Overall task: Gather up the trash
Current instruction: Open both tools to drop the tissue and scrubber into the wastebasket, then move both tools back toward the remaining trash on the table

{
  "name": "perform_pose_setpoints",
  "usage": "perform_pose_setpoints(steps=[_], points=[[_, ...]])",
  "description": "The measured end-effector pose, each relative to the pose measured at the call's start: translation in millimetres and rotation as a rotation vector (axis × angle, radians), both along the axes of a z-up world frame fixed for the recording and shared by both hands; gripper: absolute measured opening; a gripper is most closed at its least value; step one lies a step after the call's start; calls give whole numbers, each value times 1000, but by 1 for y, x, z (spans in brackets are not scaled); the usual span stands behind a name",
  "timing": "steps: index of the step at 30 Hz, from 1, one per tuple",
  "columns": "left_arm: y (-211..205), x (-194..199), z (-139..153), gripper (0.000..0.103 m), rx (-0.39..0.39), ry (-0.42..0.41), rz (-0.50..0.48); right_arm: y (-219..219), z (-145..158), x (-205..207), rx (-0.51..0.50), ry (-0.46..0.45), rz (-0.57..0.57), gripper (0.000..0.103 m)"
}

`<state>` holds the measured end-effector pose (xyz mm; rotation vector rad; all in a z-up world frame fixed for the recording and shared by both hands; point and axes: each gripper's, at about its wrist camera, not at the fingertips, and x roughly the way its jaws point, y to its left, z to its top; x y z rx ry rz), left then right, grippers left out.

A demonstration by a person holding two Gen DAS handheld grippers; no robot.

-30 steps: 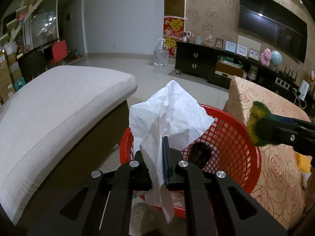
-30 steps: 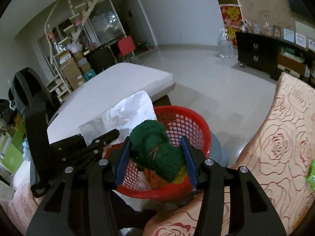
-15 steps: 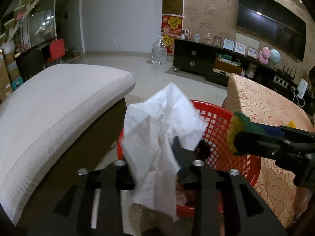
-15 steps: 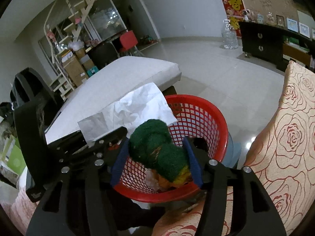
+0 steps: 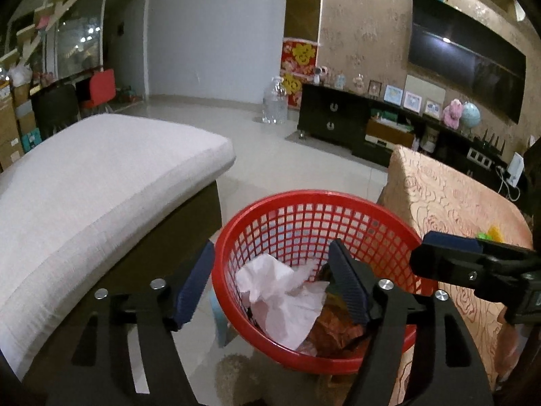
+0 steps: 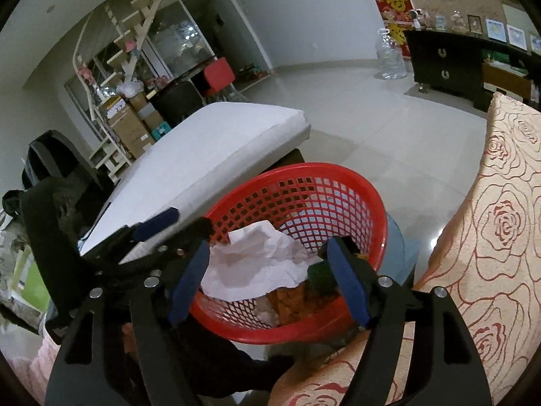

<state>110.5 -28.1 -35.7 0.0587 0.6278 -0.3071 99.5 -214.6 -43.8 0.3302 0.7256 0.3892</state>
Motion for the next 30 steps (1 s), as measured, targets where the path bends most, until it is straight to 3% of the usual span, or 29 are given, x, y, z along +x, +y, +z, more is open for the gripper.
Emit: perform_pose_setpoints(steps=[10,22,30], points=[[0,-10,8,76,9,-69,-9,-12,2,-14,-82,-31,-71,70],[-5,-13,7,76,23,-79,-16,-25,11,-27,-162,-78,-154,70],[-6,-15,6,78,30,-82,-19,-36,19,-41,-240,-113,-230,78]])
